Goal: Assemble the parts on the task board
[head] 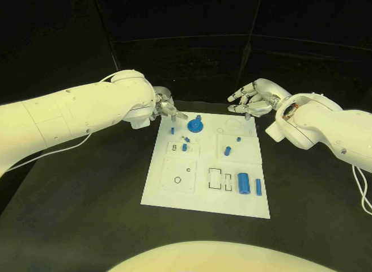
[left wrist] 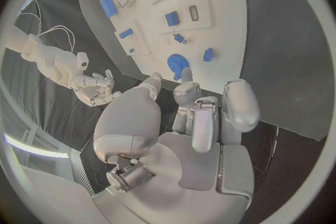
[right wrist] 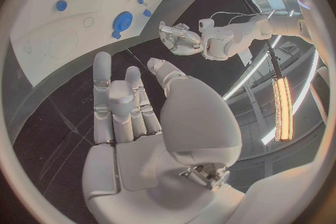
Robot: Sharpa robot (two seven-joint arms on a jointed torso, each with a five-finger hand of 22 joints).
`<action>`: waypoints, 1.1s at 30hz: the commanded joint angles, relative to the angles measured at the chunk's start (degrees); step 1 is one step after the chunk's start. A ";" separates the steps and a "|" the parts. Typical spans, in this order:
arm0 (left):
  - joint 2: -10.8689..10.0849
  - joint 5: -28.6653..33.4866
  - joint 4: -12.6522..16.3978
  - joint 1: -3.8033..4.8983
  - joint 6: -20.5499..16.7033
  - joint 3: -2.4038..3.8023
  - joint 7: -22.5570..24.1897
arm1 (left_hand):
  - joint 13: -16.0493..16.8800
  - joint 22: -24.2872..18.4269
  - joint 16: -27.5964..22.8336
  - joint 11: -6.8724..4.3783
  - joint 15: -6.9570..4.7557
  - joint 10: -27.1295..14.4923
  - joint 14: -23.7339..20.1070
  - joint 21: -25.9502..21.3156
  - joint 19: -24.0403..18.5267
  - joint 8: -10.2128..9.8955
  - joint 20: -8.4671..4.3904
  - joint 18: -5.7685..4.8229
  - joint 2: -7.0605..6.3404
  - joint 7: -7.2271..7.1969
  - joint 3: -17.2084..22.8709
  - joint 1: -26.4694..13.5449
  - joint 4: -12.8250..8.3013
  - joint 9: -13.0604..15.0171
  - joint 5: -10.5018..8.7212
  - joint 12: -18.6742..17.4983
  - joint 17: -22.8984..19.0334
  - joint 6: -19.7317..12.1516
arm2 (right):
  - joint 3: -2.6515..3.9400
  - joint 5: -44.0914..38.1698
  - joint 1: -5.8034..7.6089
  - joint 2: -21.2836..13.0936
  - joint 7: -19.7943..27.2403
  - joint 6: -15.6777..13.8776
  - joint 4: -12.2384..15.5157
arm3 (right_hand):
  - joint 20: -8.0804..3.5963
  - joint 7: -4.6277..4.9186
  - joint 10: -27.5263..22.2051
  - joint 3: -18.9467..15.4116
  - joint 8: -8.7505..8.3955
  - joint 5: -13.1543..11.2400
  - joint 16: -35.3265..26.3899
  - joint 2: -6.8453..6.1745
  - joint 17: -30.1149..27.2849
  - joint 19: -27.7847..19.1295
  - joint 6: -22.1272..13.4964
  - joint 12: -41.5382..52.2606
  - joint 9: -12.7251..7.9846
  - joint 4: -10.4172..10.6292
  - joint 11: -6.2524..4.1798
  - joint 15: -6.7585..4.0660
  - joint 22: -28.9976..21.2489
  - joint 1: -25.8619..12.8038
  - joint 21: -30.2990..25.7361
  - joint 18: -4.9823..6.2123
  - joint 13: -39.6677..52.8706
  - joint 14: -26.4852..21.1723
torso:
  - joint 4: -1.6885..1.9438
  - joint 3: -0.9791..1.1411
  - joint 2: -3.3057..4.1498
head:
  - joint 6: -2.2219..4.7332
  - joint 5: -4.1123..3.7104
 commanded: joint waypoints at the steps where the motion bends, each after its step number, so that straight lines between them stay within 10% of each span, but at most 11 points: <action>1: 1.22 -0.24 -2.89 0.23 1.66 0.05 1.28 | 0.08 -0.03 -0.16 0.32 0.55 -0.21 5.45 -0.29 -0.12 -0.26 0.27 0.49 -0.04 0.20 -0.37 0.45 0.01 -0.25 0.02 0.04 12.58 0.01 | 0.05 0.17 0.10 0.13 0.34 0.10 -0.06 | 0.18 -0.17 -0.35 -0.06 0.29 0.34 -0.15 0.04 0.09 0.03 -0.43 0.21 0.06 0.33 -0.14 -0.01 -0.08 -0.55 -0.35 0.77 -0.07 -0.22 | -0.16 -0.09 0.04 | 0.13 0.17; 15: 6.92 -0.34 -15.04 -0.11 7.08 -0.59 2.57 | -0.45 -0.30 -0.24 0.49 0.72 -0.69 5.41 -0.68 -0.24 -1.27 0.61 0.64 0.74 0.38 -3.68 2.30 0.95 -1.93 0.01 -0.15 12.41 0.76 | 0.05 0.18 0.09 0.49 0.42 0.18 -0.22 | 0.17 -0.18 -0.36 0.00 0.31 0.40 -0.13 0.19 0.14 0.05 -0.45 0.24 0.06 0.37 -0.16 -0.03 -0.09 -0.42 -0.37 0.77 -0.08 -0.20 | -0.09 -0.13 0.05 | 0.10 0.57; 33: 9.92 -0.61 -19.95 -1.53 11.34 -1.20 3.22 | -0.93 -0.67 -0.36 0.57 0.80 -1.11 5.35 -1.06 -0.47 -1.63 0.70 0.73 1.31 0.45 -5.01 3.55 1.05 -2.60 0.01 -0.47 12.19 1.01 | 0.05 0.18 0.09 0.76 0.48 0.43 -0.43 | 0.17 -0.18 -0.39 0.06 0.33 0.45 -0.17 0.33 0.11 0.07 -0.47 0.25 0.06 0.40 -0.17 -0.04 -0.11 -0.29 -0.39 0.78 -0.10 -0.20 | -0.08 -0.04 0.06 | -0.03 0.72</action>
